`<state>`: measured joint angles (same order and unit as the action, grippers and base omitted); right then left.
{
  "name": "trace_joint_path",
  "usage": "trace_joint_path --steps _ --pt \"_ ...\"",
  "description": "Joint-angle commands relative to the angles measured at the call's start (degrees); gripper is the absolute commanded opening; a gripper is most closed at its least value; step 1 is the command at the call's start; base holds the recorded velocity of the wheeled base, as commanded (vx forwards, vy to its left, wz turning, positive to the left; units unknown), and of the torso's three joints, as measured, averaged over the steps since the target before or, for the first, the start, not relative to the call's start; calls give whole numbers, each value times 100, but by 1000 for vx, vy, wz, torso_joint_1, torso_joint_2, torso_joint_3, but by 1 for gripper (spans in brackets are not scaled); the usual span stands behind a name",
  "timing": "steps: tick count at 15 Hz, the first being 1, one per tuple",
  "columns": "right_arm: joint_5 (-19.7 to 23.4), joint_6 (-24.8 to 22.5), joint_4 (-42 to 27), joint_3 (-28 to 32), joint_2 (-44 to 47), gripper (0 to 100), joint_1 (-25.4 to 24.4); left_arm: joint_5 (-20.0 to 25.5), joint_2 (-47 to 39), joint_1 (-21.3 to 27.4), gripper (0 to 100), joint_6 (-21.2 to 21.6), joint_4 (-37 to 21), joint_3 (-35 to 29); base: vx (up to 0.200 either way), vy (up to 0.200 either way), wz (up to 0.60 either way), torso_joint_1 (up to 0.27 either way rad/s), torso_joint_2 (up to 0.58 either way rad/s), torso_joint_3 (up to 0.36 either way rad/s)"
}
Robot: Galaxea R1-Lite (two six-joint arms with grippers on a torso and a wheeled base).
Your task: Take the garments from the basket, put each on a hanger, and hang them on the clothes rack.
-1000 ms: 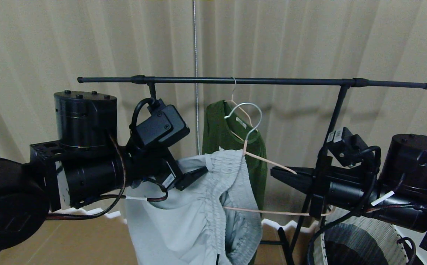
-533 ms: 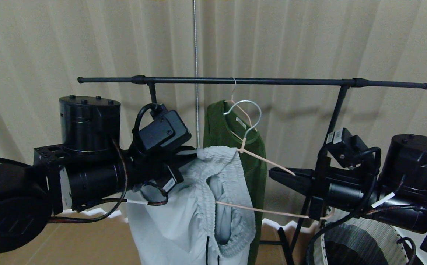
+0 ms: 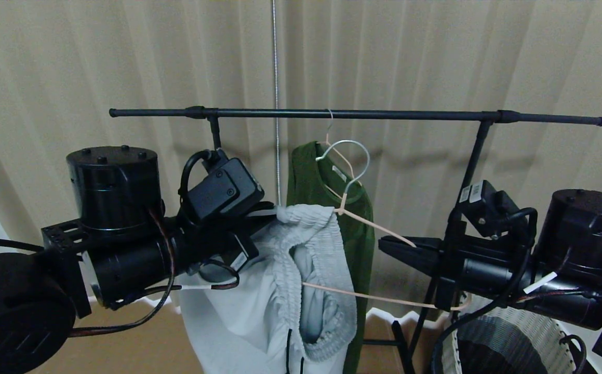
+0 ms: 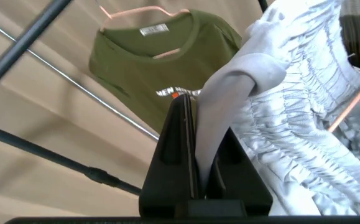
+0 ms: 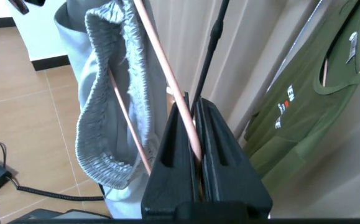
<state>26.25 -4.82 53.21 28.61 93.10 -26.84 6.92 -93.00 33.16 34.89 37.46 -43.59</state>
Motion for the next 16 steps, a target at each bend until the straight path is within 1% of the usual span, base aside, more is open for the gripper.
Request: trace_joint_path --steps 1,2,3,4,6,7,8,9,11,12,14,15,16 --pt "-5 -2 -4 30 -2 0 4 -7 1 -2 0 0 7 35 0 0 0 0 0 0" --pt "-5 -2 5 22 -2 100 4 -7 1 -2 0 0 7 35 0 0 0 0 0 0" --pt "-14 7 14 13 -2 100 4 -16 10 -11 0 0 7 35 0 0 0 0 0 0" --pt "-41 7 14 4 -11 100 12 -121 1 -29 0 0 7 35 0 0 0 0 0 0" --pt "-304 16 154 4 -20 100 39 -763 -34 -46 0 0 7 44 0 0 0 0 0 0" --pt "-401 16 286 4 -11 100 39 -921 -34 -46 0 0 7 44 0 0 0 0 0 0" --pt "-700 -19 664 -5 68 100 92 -1334 -25 -46 0 -8 7 70 0 0 0 0 0 0" --pt "-832 -90 734 -5 94 100 153 -1580 -7 -46 0 -8 7 114 0 0 0 0 0 0" --pt "-955 -336 734 -22 94 100 188 -2266 1 -46 0 -17 7 149 0 0 0 0 0 0" --pt "-1007 -362 743 -154 59 100 179 -2731 -7 -46 0 -114 7 149 0 0 0 0 0 0" --pt "-999 -362 752 -453 50 100 92 -2819 19 -29 0 -518 7 167 0 0 0 0 0 0" --pt "-999 -362 752 -479 77 100 4 -2828 28 -29 0 -641 7 167 0 0 0 0 0 0" --pt "-990 -353 734 -497 94 100 -58 -2828 37 -38 0 -641 7 167 0 0 0 0 0 0"
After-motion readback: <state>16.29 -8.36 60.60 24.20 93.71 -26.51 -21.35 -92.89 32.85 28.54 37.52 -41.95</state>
